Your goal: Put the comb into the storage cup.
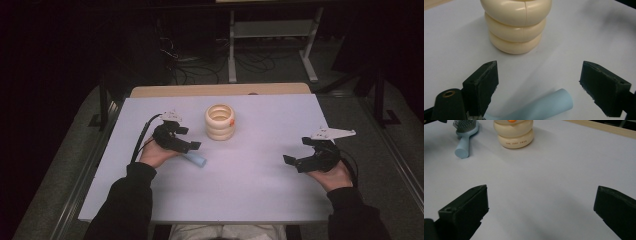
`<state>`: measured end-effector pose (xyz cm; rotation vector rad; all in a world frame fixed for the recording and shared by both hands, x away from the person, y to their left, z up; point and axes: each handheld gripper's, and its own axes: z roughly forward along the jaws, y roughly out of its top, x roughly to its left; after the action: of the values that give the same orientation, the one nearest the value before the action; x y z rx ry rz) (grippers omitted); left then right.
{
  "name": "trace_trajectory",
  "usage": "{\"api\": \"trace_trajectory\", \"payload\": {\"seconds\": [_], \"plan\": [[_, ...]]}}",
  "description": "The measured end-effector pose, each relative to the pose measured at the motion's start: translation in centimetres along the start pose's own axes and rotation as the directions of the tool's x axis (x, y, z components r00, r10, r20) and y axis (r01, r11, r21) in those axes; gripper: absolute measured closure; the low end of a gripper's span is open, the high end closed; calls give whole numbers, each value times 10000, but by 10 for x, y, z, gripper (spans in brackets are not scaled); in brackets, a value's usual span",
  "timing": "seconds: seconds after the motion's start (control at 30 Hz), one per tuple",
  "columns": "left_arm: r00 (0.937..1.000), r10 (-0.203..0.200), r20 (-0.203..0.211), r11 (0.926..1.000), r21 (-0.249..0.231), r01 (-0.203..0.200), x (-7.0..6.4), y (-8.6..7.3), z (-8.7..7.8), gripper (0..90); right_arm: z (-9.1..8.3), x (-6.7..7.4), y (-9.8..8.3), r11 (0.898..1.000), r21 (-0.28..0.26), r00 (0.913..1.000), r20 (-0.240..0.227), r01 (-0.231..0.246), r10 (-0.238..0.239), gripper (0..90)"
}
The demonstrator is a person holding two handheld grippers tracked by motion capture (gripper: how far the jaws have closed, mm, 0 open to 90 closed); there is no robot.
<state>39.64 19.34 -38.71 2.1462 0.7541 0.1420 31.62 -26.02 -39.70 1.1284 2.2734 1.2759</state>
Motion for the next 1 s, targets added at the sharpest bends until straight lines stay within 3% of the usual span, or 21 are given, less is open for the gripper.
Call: {"api": "trace_trajectory", "payload": {"seconds": [0.3, 0.37, 0.67, 0.87, 1.0], "plan": [[9998, 214, -28, 9993, 296, -214, -4, -3, 10, 249, 0, 0, 0, 10000, 6, 10000, -11, 8, -8, 0], [9998, 200, -91, 9991, 381, -196, -4, -4, 13, 313, 0, 0, 0, 10000, 15, 10000, -10, 14, -14, 0], [9999, 70, -97, 9983, 577, -64, -3, -9, 18, 431, 0, 0, 0, 10000, 16, 10000, -24, 20, -20, 0], [9993, 40, -380, 9968, 793, -10, -3, -12, 24, 599, 0, 0, 0, 10000, 17, 10000, -41, 32, -32, 0], [9982, 238, -542, 9959, 890, -189, -5, -15, 25, 699, 0, 0, 0, 10000, 11, 10000, -71, 30, -30, 0]]}}
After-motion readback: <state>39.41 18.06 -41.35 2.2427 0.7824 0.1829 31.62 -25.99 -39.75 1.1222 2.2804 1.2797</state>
